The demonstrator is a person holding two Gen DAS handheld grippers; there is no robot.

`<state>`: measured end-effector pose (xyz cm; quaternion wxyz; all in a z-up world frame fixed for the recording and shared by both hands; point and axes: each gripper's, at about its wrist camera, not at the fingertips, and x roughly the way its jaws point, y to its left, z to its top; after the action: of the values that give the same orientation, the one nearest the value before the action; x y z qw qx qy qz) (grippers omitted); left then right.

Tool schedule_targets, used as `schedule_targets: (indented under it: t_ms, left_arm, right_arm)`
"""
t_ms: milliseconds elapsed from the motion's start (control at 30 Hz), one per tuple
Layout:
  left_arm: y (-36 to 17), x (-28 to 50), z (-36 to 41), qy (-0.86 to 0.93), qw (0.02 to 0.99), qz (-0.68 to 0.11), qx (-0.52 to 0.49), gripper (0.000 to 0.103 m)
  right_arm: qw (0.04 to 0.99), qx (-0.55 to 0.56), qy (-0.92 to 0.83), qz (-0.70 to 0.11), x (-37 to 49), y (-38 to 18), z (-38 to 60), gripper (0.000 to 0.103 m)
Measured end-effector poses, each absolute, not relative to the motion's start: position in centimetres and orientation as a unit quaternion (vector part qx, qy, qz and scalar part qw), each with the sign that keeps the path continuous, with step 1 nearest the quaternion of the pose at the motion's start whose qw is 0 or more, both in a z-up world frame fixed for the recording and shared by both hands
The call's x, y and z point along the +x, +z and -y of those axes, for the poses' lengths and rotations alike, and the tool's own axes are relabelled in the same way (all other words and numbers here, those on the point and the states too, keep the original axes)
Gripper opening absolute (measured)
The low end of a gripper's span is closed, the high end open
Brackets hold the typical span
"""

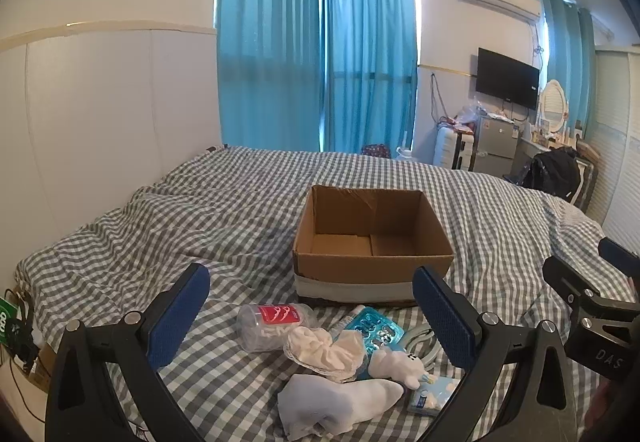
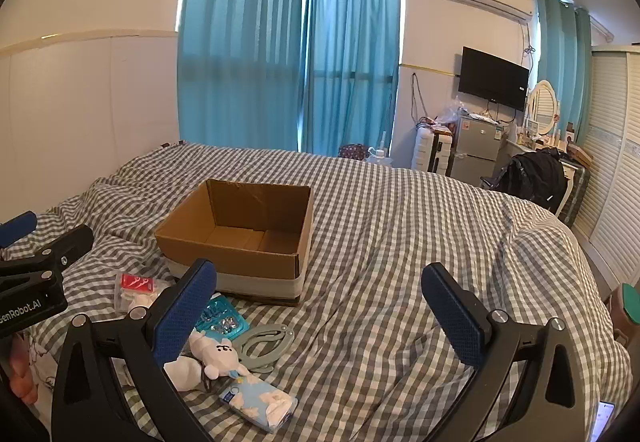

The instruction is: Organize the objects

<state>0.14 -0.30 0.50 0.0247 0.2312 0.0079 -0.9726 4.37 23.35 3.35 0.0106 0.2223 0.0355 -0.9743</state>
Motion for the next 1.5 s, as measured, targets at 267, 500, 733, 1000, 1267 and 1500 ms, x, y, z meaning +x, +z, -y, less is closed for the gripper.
schedule_targets:
  t_ms: [267,500,733,1000,1267,1500]
  left_arm:
    - [0.2,0.3,-0.1,-0.973,0.015,-0.002,0.231,0.103]
    - [0.1,0.4,-0.3,-0.972,0.008,-0.003,0.234,0.103]
    - [0.2,0.5,-0.4,-0.971,0.002,-0.006,0.238,0.103]
    - [0.2,0.6,-0.4,-0.970,-0.002,-0.007,0.241,0.103]
    - [0.5,0.9,-0.8,-0.971,-0.004,-0.004,0.239,0.103]
    - [0.9,1.2,-1.0,-0.973,-0.006,0.003,0.232,0.103]
  right_arm:
    - [0.013,0.224,-0.974,-0.035,4.4,3.0,-23.3,0.103]
    - [0.016,0.226,-0.973,-0.031,4.3,2.6,-23.4,0.103]
    - [0.022,0.229,-0.973,-0.029,4.3,2.2,-23.5,0.103]
    - [0.023,0.229,-0.973,-0.028,4.5,2.2,-23.6,0.103]
    - [0.026,0.229,-0.973,-0.026,4.6,2.1,-23.7,0.103]
    - [0.028,0.227,-0.973,-0.026,4.8,2.6,-23.6,0.103]
